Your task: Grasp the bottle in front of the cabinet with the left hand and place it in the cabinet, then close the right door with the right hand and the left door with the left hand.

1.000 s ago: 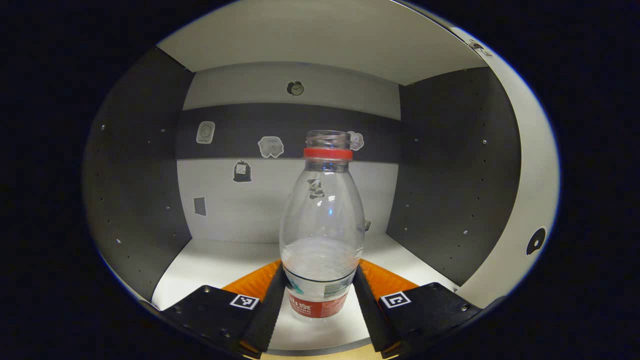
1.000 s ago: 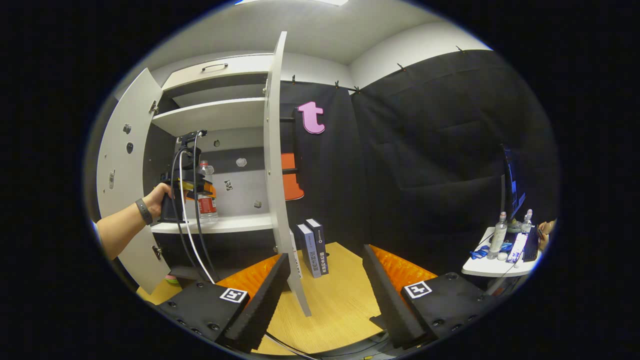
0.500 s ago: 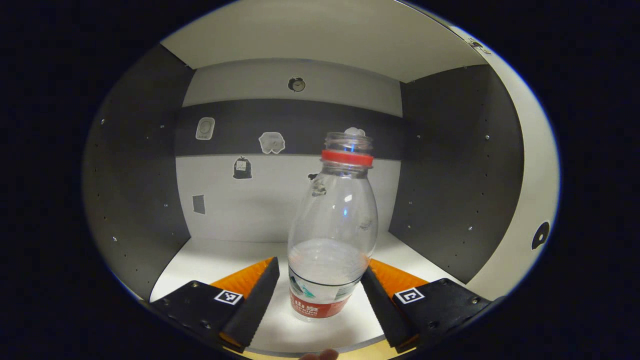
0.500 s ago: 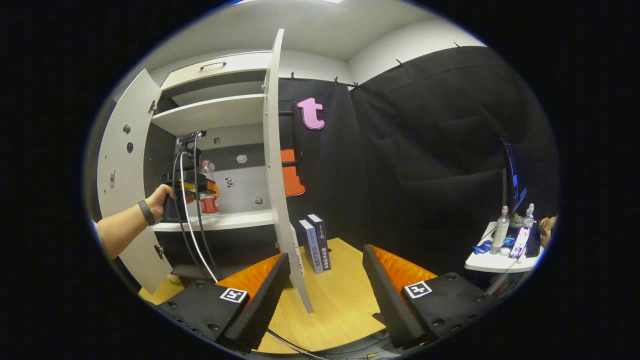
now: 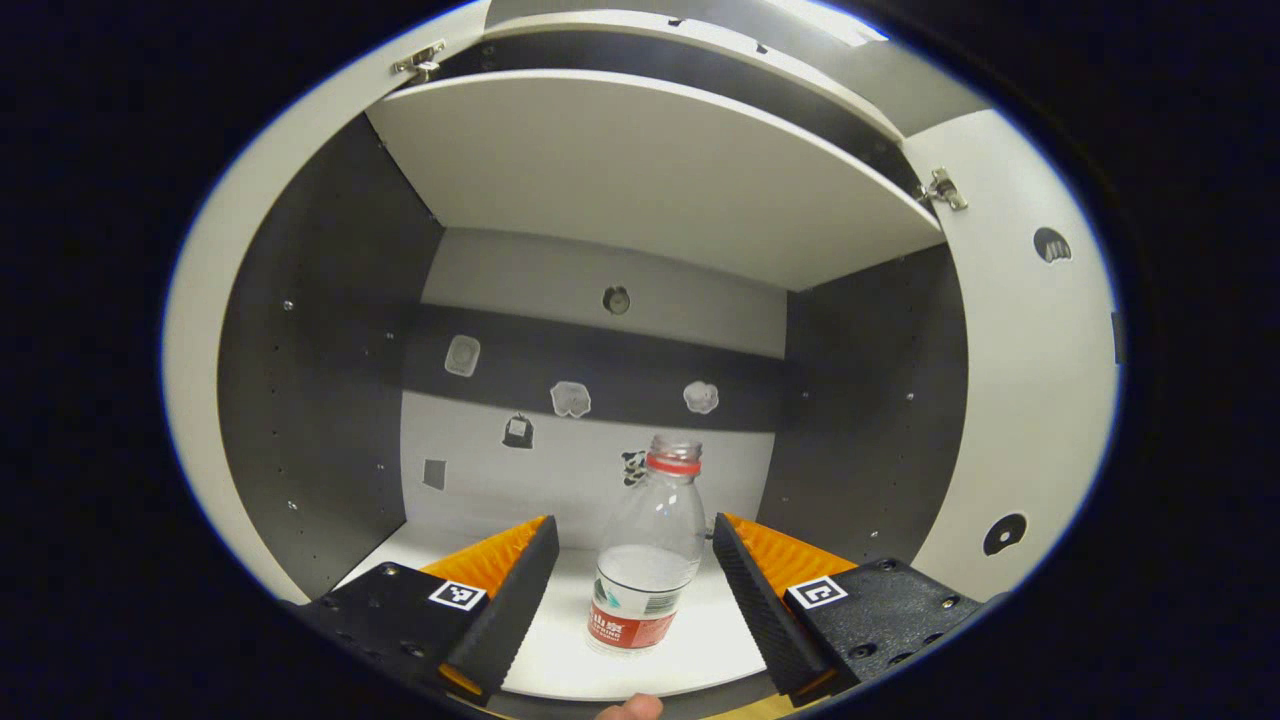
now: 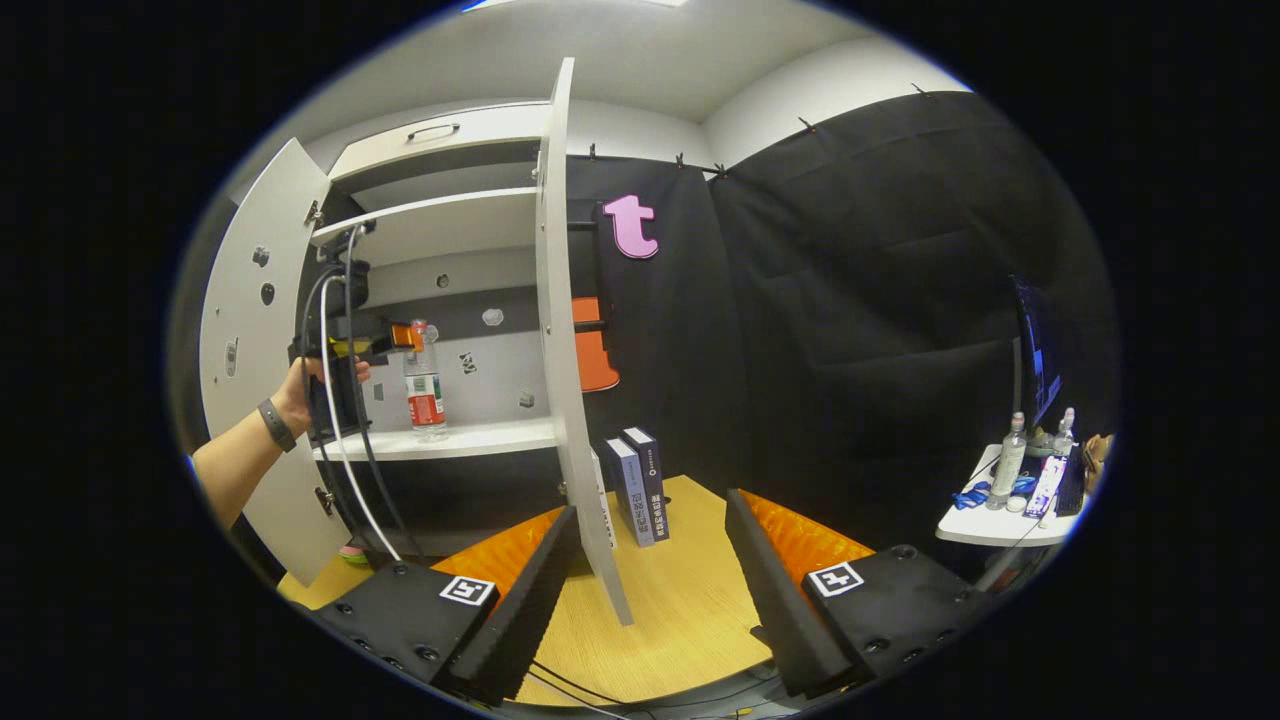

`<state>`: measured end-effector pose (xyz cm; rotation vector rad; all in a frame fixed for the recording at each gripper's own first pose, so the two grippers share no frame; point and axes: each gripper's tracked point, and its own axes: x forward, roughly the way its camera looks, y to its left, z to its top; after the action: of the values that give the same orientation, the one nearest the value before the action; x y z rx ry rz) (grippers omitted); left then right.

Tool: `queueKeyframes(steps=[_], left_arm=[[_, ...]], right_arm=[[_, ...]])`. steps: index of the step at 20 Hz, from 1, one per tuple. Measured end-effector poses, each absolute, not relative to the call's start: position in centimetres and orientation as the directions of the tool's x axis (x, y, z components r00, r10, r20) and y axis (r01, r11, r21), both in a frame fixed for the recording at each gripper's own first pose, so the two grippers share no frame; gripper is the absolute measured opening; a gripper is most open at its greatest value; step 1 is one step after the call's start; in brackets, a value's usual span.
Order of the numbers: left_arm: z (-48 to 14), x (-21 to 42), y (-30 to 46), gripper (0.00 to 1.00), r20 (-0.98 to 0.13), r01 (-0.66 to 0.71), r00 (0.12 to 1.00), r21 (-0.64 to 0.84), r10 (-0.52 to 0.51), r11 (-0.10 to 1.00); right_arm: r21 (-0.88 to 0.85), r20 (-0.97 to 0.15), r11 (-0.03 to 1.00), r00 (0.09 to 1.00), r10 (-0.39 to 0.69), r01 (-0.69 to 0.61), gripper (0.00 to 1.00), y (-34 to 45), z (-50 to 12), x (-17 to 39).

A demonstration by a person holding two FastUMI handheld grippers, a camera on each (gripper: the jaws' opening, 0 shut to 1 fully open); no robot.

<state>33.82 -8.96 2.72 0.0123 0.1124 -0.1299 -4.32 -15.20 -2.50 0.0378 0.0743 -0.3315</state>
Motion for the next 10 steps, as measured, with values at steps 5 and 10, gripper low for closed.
queueKeyframes(steps=[5, 10], left_arm=[[7.1, 28.2, -9.0, 0.94, 0.004, 0.168, 0.986, -0.068, -0.168, 0.983], [8.5, 21.7, -7.7, 0.94, 0.041, 0.182, 0.983, -0.051, -0.18, 0.982]], right_arm=[[0.023, -0.084, 0.958, 0.956, -0.283, 0.285, 0.98, -13.9, -2.4, -3.2], [0.018, -0.072, 0.973, 0.971, -0.229, 0.231, 0.98, -11.9, -1.5, -1.8]])
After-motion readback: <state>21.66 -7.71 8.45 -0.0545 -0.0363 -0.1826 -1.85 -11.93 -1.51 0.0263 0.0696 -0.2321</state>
